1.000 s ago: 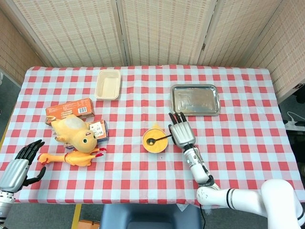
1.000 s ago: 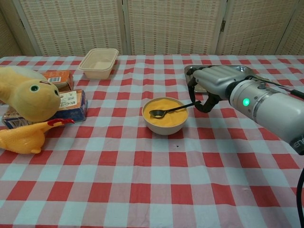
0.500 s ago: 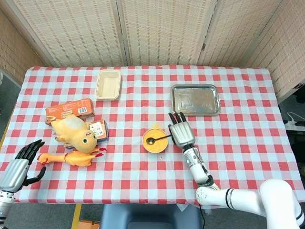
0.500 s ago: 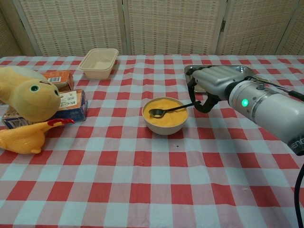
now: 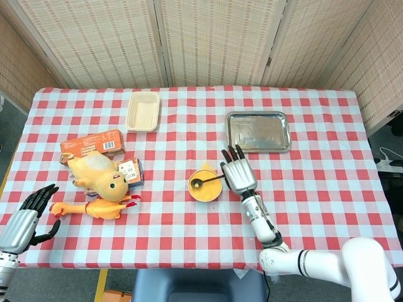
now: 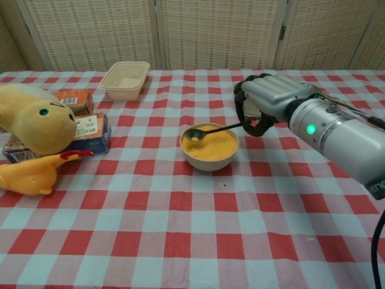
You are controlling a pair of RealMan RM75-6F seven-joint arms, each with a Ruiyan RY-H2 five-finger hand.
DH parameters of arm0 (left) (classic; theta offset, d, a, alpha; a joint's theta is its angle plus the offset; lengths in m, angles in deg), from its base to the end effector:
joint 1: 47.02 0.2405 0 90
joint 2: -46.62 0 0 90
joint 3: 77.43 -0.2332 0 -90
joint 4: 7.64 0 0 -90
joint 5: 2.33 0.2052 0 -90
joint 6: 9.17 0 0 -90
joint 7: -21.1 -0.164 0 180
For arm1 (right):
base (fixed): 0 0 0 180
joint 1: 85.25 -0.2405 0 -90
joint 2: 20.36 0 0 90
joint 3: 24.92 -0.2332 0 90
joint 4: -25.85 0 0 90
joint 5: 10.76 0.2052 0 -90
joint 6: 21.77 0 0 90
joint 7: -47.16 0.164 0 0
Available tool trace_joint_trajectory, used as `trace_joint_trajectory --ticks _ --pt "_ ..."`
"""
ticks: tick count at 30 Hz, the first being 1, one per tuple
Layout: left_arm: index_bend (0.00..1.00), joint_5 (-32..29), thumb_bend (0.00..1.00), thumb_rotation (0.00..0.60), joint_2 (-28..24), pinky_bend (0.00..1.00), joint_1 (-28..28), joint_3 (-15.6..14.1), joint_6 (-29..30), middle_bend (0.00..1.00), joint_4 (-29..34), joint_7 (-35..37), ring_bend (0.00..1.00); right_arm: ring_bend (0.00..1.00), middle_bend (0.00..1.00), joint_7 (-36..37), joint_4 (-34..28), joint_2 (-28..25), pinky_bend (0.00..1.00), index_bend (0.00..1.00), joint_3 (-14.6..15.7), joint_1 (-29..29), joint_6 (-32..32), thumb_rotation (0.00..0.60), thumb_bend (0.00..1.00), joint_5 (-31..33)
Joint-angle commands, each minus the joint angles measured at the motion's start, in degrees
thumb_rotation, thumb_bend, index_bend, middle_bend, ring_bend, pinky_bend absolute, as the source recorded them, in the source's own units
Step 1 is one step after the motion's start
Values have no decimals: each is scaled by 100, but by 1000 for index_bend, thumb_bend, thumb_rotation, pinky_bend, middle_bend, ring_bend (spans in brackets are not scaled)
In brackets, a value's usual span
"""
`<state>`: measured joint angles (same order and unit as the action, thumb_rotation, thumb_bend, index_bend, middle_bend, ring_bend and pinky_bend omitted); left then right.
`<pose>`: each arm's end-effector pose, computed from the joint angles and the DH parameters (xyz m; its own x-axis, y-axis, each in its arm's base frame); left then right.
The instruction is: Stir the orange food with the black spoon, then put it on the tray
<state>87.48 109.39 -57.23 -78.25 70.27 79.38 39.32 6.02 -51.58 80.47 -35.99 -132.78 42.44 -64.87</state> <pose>-0.2941 0.2133 0.1421 0.2279 0.1486 0.9623 0.9709 -0.1097 -0.2130 -0.1001 -0.3546 -0.0500 0.6176 -0.1046 0.7795 -0.7636 -0.3170 0.5625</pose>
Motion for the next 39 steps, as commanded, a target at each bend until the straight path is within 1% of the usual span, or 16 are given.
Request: trace_joint_trajectory --ticks 1,7,12,14,19,23,27,33,39 --pt "0 1 447 600 0 89 -4 -3 -9 0 1 7 0 2 178 28 117 43 92 803 74 33 133 600 365 -247" --pt "0 4 448 600 -5 89 3 -6 6 0 8 8 0 59 273 -106 396 60 141 917 205 29 269 600 365 -702" --pt "0 -3 448 600 -4 89 -7 -8 -17 0 17 -16 0 85 299 -611 800 5 162 969 367 -86 371 600 365 -1181" --pt "0 -11 447 600 1 89 -10 -9 -31 0 14 -16 0 92 303 -925 992 -31 168 973 446 -143 456 600 365 -1416" --pt "0 -20 446 600 13 89 -23 -9 -60 0 18 -45 0 97 305 -1377 1296 -103 180 974 575 -242 640 600 365 -1946" --pt "0 -13 445 600 22 89 -31 -11 -66 0 32 -72 0 111 305 -1429 1568 -53 202 974 691 -276 762 600 365 -2389" --pt "0 -7 446 600 27 89 -39 -13 -74 0 38 -76 0 112 305 -1460 1777 21 207 974 783 -271 753 600 365 -2649" --pt "0 -6 446 600 28 89 -41 -16 -75 0 30 -63 0 112 305 -1498 1770 -2 207 973 887 -207 752 600 365 -2953" --pt "0 -5 448 600 27 89 -32 -16 -53 0 45 -81 0 112 305 -1487 1465 -125 207 974 941 -95 737 600 365 -3140"
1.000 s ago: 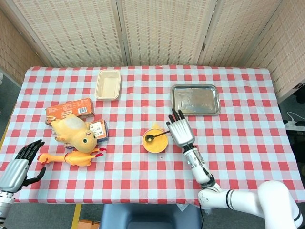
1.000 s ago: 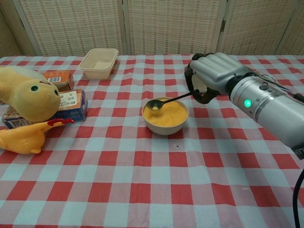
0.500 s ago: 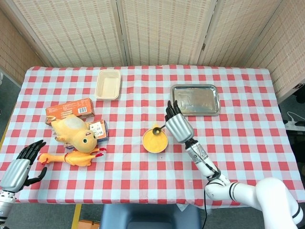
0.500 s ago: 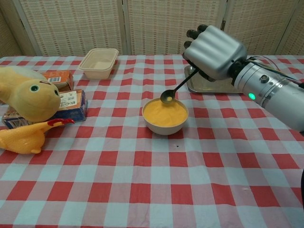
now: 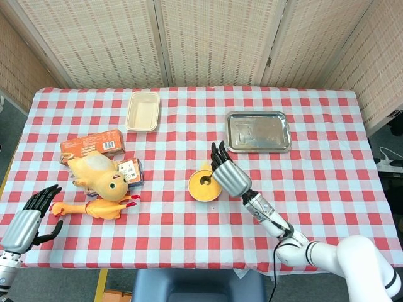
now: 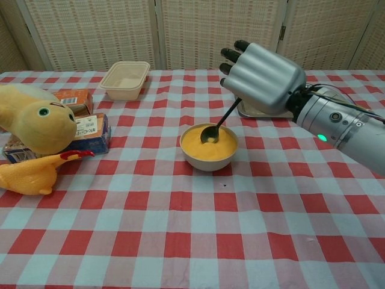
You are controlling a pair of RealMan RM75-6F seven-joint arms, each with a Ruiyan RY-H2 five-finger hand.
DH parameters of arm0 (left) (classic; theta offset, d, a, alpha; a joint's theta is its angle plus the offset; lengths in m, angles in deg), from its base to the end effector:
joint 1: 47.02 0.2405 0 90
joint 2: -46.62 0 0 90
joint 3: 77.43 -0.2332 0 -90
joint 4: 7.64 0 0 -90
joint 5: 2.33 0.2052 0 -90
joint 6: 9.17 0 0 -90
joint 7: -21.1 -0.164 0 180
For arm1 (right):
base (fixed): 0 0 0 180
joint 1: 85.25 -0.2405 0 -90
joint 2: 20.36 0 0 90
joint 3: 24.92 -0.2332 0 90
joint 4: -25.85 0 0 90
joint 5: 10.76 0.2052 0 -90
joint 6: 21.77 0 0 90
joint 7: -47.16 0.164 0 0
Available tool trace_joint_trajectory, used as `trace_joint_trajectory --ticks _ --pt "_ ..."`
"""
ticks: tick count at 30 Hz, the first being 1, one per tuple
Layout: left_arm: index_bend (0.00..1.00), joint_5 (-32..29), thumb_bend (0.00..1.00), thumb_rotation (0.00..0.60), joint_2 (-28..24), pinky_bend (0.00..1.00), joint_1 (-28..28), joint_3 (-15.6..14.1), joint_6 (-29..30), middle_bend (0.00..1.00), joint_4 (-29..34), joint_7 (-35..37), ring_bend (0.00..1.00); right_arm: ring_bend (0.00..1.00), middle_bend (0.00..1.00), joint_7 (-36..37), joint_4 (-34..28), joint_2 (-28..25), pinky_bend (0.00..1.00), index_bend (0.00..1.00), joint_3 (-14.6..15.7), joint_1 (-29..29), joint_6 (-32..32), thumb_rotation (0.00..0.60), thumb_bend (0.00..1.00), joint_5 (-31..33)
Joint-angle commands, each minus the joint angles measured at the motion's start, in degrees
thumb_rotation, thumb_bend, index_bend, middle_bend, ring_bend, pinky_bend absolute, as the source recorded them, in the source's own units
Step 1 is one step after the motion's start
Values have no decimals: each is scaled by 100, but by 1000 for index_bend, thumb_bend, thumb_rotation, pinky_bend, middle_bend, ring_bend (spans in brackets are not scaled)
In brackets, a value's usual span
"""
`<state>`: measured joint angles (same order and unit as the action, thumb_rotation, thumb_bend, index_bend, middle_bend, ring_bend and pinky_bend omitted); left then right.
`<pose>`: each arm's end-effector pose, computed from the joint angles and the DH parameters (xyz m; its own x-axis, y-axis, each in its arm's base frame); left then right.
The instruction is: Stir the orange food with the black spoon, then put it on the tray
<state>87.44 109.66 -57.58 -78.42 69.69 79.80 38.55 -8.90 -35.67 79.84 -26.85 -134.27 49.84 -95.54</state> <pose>-0.2921 0.2140 0.1380 0.2313 0.1598 0.9597 0.9700 -0.1136 -0.2149 -0.0903 -0.3514 -0.0351 0.7998 0.5424 0.2572 -0.0662 -0.3462 0.9358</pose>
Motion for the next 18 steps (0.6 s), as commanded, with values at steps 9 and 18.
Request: trace_joint_trajectory --ticks 9,18 --pt "0 9 447 600 0 89 5 -5 12 0 24 -25 0 112 305 91 -684 -238 211 975 -182 250 -1 600 365 2" --pt "0 -8 446 600 -5 89 8 1 14 0 29 -28 0 112 305 91 -429 -143 217 975 -398 275 1 600 365 -18"
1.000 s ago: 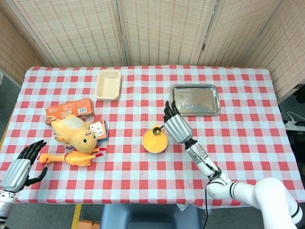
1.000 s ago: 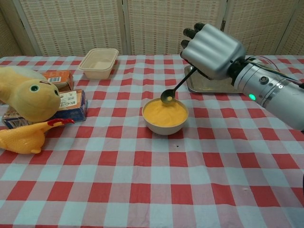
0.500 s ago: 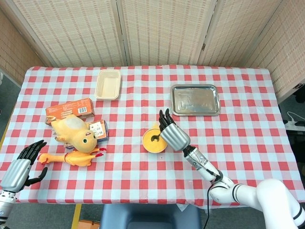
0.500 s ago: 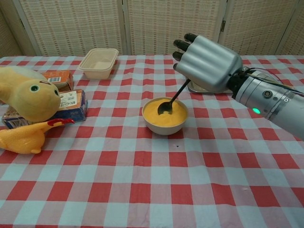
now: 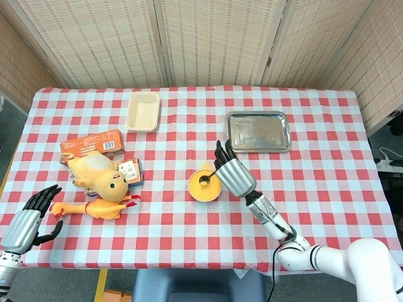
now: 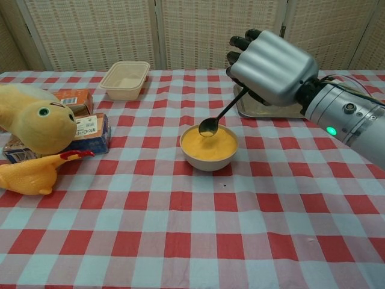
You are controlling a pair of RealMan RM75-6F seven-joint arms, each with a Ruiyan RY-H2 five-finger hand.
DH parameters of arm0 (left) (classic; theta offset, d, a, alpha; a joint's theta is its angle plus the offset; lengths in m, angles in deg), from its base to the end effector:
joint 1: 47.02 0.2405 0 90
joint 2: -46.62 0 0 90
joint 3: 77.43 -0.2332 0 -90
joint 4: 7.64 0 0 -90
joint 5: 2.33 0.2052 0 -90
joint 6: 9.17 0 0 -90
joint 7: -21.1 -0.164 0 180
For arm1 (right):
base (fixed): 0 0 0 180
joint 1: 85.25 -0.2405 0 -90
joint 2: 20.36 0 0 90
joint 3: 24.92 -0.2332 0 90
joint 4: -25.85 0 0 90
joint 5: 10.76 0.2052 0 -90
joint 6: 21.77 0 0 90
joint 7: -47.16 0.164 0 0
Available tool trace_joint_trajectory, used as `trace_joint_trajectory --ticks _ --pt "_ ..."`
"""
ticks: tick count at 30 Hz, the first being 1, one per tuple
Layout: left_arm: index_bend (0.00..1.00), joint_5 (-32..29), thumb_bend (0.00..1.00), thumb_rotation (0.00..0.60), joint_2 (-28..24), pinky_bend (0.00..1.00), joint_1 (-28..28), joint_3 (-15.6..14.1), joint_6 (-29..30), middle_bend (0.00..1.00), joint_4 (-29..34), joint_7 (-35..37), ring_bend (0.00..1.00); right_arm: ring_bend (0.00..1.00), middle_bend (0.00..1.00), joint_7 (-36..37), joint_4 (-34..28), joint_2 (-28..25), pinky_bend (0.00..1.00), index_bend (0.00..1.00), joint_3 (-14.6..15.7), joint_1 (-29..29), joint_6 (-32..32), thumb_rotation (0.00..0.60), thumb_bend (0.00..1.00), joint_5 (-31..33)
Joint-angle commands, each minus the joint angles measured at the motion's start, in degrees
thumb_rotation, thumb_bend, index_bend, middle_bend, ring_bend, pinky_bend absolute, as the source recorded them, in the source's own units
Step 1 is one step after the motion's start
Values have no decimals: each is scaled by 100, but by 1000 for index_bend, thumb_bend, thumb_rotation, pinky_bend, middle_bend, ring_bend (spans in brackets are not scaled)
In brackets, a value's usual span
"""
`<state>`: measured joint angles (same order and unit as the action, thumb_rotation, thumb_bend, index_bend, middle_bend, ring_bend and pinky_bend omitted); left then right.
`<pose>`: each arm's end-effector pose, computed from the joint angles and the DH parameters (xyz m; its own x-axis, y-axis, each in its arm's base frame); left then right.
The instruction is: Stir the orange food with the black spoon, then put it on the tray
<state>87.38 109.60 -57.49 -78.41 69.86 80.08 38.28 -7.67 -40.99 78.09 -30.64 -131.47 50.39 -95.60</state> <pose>-0.2914 0.2135 0.1383 0.2315 0.1570 0.9601 0.9700 -0.1128 -0.2155 -0.0874 -0.3478 -0.0208 0.7935 0.4970 0.3513 -0.1902 -0.3458 0.9188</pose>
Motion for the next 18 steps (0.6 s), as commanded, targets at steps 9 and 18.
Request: trace_joint_trajectory --ticks 9,18 --pt "0 -16 446 600 27 90 -42 -1 -87 0 -12 -36 0 112 305 -162 723 288 217 970 -140 -139 -325 600 365 -5" --pt "0 -54 446 600 41 90 -78 -21 -200 0 -8 -120 0 112 305 20 1008 377 217 969 0 -142 -198 600 365 -357"
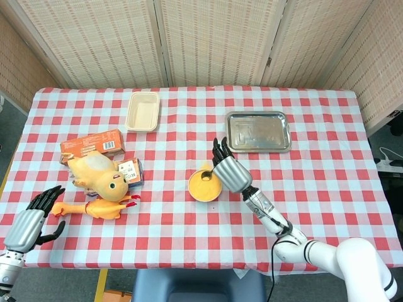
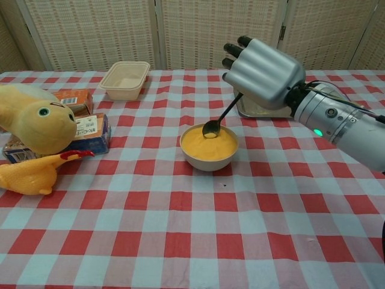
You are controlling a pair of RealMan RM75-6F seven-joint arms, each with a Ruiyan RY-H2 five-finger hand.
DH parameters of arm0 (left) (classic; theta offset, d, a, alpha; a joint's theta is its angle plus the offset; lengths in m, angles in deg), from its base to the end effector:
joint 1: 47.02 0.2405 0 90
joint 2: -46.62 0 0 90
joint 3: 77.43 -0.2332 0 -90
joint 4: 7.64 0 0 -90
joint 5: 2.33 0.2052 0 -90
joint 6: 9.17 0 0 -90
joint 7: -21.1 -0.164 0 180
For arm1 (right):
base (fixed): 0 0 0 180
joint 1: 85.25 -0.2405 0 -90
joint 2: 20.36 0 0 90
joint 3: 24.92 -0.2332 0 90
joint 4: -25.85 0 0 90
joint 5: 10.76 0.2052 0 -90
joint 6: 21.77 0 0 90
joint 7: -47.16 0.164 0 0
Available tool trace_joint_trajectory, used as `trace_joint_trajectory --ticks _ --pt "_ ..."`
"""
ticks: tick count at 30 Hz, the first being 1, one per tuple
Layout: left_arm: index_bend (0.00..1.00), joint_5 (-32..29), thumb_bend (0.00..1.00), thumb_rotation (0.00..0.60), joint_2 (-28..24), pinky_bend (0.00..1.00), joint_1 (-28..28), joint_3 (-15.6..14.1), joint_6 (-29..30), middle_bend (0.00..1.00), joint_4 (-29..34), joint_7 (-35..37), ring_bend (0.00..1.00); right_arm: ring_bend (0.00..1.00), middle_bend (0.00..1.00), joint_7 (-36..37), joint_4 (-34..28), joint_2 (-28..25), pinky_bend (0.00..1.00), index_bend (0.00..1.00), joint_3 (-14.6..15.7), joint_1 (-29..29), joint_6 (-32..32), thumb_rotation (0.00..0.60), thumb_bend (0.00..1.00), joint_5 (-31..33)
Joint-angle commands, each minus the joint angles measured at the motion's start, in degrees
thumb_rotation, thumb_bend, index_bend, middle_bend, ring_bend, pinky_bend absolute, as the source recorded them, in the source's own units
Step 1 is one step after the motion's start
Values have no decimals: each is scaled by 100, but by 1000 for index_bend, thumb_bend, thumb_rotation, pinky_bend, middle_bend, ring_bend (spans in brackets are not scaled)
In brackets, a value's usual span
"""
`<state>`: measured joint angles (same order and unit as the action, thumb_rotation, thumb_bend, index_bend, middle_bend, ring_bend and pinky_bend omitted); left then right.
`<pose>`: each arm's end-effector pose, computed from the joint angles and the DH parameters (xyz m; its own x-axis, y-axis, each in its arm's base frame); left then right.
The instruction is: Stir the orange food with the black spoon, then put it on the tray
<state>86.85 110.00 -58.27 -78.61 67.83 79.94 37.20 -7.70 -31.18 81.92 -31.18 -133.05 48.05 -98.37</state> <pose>-0.2929 0.2161 0.1315 0.2485 0.1867 0.9505 0.9667 -0.1099 -0.2311 -0.0911 -0.3631 -0.0341 0.8030 0.5436 0.2444 -0.0777 -0.3109 0.9472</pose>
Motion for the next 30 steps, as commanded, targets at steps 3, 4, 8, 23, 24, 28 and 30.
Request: trace_joint_trajectory --ticks 3,4,8,23,24,28,30 --pt "0 2 447 600 2 89 1 -9 -2 0 15 -64 0 112 305 10 -13 -70 217 971 136 41 48 600 365 -199" --pt "0 -4 447 600 -1 89 -5 -12 -20 0 18 -86 0 112 305 -23 -40 -100 217 971 162 44 48 600 365 -240" --pt "0 -38 447 600 -11 89 -19 -19 -77 0 56 -147 0 112 305 -140 -165 -222 217 971 277 62 69 600 368 -441" --pt "0 28 446 600 -61 89 19 -35 29 0 102 -96 0 112 305 22 -877 -389 219 972 53 289 78 600 367 -255" --pt "0 30 446 600 -63 89 19 -34 33 0 100 -94 0 112 305 12 -885 -392 219 972 46 292 88 600 367 -266" --pt "0 40 445 600 -72 89 27 -37 52 0 116 -93 0 112 305 -101 -849 -419 219 972 59 286 132 600 368 -390" --pt "0 41 445 600 -68 89 28 -36 58 0 110 -92 0 112 305 -168 -823 -449 219 972 84 271 161 600 368 -495"
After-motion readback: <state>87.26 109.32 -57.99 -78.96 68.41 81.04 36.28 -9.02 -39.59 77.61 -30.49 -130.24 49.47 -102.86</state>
